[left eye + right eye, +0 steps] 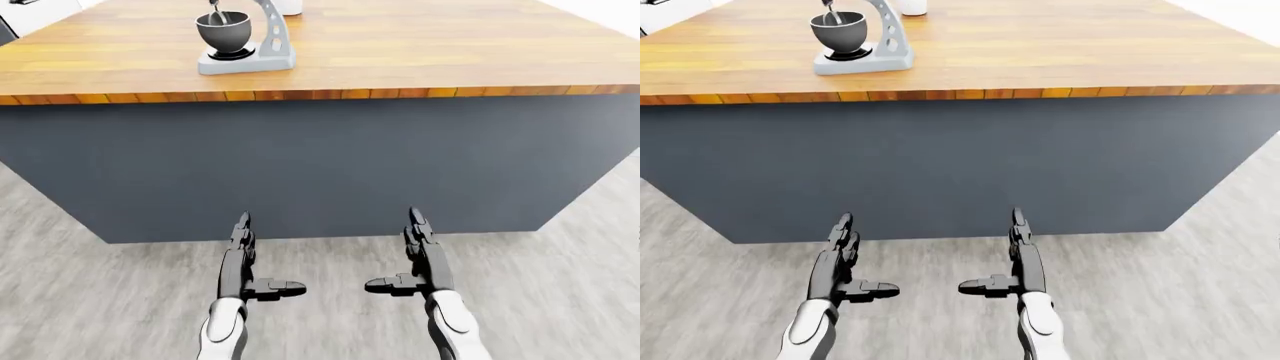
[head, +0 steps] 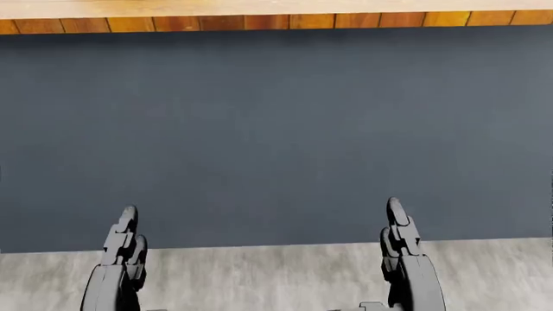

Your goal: Open the stand mixer head.

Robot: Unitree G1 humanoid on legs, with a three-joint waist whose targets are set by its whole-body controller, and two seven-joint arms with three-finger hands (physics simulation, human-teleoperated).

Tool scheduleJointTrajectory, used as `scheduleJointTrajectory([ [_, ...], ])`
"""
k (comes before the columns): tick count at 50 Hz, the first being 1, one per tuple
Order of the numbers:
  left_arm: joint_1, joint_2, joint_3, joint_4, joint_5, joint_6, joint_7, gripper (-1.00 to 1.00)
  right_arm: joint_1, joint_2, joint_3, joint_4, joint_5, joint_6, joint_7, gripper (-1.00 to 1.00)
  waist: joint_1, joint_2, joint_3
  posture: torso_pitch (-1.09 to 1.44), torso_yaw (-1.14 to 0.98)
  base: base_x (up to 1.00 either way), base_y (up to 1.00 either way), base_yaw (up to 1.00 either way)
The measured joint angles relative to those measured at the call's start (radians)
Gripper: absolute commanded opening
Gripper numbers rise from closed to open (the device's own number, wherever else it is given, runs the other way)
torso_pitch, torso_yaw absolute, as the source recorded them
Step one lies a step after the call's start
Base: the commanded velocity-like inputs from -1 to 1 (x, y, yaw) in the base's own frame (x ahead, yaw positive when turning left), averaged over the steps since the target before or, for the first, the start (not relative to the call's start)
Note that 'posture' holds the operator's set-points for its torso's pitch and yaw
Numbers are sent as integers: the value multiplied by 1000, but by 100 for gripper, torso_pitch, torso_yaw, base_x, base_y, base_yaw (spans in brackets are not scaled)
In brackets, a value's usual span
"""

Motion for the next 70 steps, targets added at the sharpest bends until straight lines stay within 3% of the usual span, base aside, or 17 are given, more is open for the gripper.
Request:
scheduleJointTrajectory([
  [1, -5, 3, 1, -5, 0, -9, 0, 100, 6, 2, -1, -34, 6, 10, 0, 100, 0, -3, -10, 0, 0, 0, 0, 0],
  [3, -29, 7, 13, -16, 2, -47, 5, 100, -3, 5, -3, -114, 21, 4, 1, 100, 5, -3, -60, 0, 0, 0, 0, 0],
  [5, -29, 6, 17, -7, 3, -67, 12, 100, -6, 8, 3, -134, 32, -13, 3, 100, 6, -8, -42, 0, 0, 0, 0, 0],
  [7, -13, 4, 13, 9, 4, -64, 14, 100, 3, 6, 8, -131, 39, -14, 9, 100, 7, -8, -54, 0, 0, 0, 0, 0],
  [13, -24, 4, 12, 35, 4, -48, 18, 100, 8, 4, 5, -122, 46, 9, 14, 100, 7, -5, -56, 0, 0, 0, 0, 0],
  [20, -37, -4, 16, 26, -25, -140, 17, 100, -4, 2, 22, -128, 18, -108, 54, 100, 6, -3, -66, 0, 0, 0, 0, 0],
  [24, -42, -17, 22, -86, -90, -228, 22, 100, -21, 4, 20, -234, 75, -153, 87, 100, 5, -6, -72, 0, 0, 0, 0, 0],
  [30, -35, -18, 25, -271, -229, -240, 20, 100, -12, 6, 34, -402, 156, -240, 142, 100, 3, -1, -84, 0, 0, 0, 0, 0],
  [38, -99, -1, 47, -509, -340, -46, 88, 100, -158, -16, -6, -671, 220, 46, 74, 100, 4, -2, -67, 0, 0, 0, 0, 0],
  [47, -200, 34, 86, -678, -430, 101, 179, 100, -350, -41, -8, -899, 307, 304, -22, 100, 7, -2, -63, 0, 0, 0, 0, 0],
  [58, -319, 101, 129, -903, -602, 263, 315, 100, -481, -78, -30, -975, 380, 453, -102, 100, 9, 7, -51, 0, 0, 0, 0, 0],
  [70, -331, 123, 142, -883, -623, 276, 344, 100, -446, -70, -20, -948, 360, 446, -97, 100, 8, 7, -39, 0, 0, 0, 0, 0],
])
